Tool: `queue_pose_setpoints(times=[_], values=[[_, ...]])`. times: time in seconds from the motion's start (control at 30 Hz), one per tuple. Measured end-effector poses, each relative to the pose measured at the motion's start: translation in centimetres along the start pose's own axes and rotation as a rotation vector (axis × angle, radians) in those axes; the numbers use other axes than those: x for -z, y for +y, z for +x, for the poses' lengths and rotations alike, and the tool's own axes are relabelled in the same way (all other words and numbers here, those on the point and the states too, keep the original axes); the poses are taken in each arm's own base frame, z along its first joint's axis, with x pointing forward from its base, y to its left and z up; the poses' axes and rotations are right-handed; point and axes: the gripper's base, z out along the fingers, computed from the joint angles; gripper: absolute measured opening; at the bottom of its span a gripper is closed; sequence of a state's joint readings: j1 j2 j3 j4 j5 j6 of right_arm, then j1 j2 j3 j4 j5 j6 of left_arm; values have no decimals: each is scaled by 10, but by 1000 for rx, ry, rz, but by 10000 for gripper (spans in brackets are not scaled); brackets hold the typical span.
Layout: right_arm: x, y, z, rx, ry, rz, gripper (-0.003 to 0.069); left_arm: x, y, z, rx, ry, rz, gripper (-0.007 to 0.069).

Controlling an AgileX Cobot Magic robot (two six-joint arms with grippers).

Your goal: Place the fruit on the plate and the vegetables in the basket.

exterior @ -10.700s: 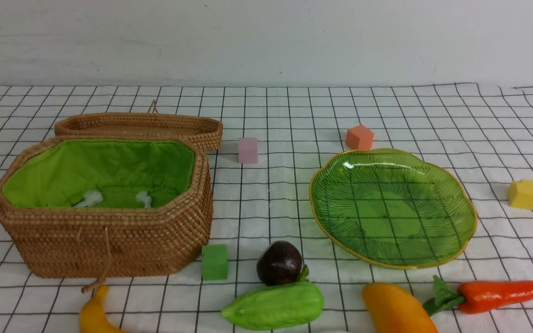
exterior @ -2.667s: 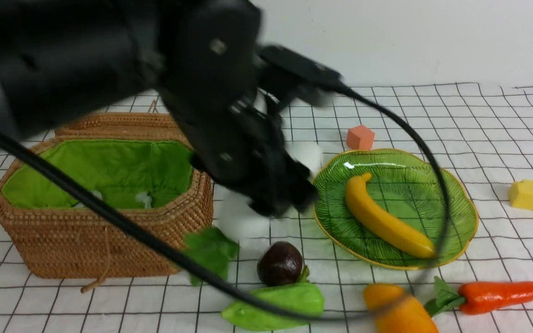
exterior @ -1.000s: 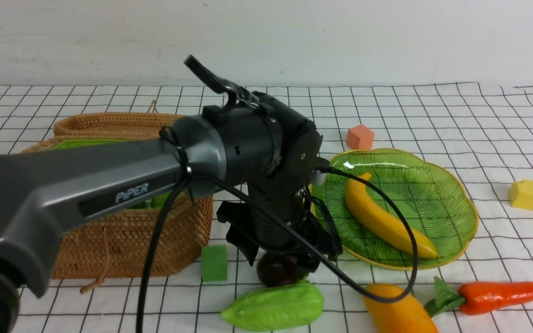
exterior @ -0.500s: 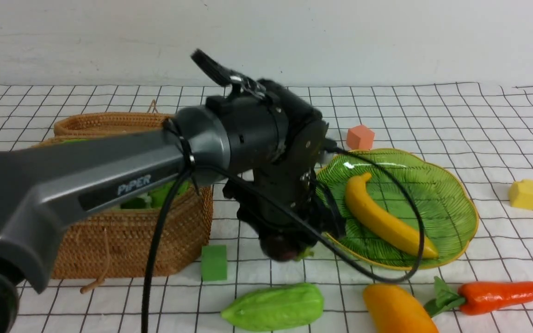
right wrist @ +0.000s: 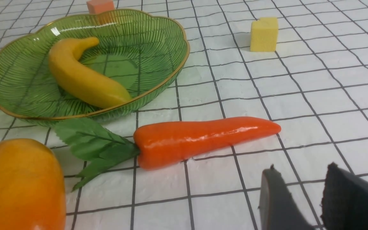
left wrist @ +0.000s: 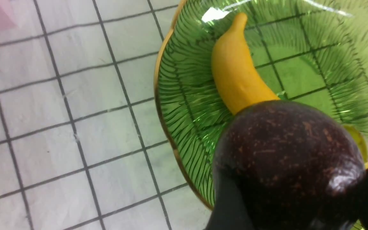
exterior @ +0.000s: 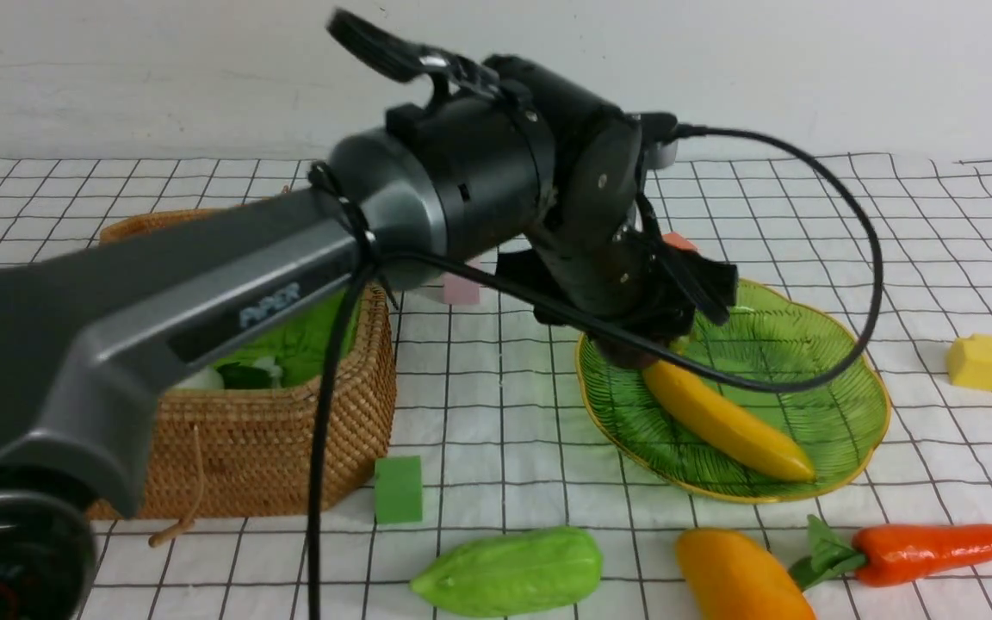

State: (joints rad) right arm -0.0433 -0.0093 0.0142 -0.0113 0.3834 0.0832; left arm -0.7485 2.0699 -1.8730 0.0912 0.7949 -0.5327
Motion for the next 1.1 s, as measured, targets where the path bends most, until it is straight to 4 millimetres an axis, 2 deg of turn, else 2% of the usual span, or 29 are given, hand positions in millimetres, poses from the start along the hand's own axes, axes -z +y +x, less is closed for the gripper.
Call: queue_pose_setpoints(times=[0.03, 0.1, 0.17, 0.33, 0.47, 0.5, 0.6, 0.7, 0.77, 0.8, 0.93, 0.97, 1.0, 1.1], values=[[0, 0, 0, 0, 0, 0, 245, -15, 2, 5, 8, 25, -15, 471], [0, 0, 0, 0, 0, 0, 245, -25, 3, 9, 7, 43, -27, 471], [0, 0, 0, 0, 0, 0, 245, -28, 4, 11, 6, 48, -31, 494], [0, 0, 0, 0, 0, 0, 245, -21, 4, 9, -37, 50, -35, 640], [0, 0, 0, 0, 0, 0, 245, -5, 7, 10, -150, 122, -70, 668], [0, 0, 0, 0, 0, 0, 245, 4, 9, 12, -212, 173, -91, 665], [0, 0, 0, 0, 0, 0, 245, 29, 13, 17, -353, 286, -119, 638], [0, 0, 0, 0, 0, 0, 245, 50, 15, 17, -444, 311, -105, 605], [0, 0, 0, 0, 0, 0, 245, 56, 15, 19, -469, 314, -94, 589], [0, 0, 0, 0, 0, 0, 245, 59, 17, 27, -488, 344, -73, 578], [0, 0, 0, 0, 0, 0, 245, 39, 27, 62, -500, 489, -36, 571], [0, 0, 0, 0, 0, 0, 245, 37, 28, 64, -501, 496, -37, 571], [0, 0, 0, 0, 0, 0, 245, 20, 34, 82, -507, 537, -32, 571], [0, 0, 0, 0, 0, 0, 245, -6, 43, 107, -507, 576, -19, 571]])
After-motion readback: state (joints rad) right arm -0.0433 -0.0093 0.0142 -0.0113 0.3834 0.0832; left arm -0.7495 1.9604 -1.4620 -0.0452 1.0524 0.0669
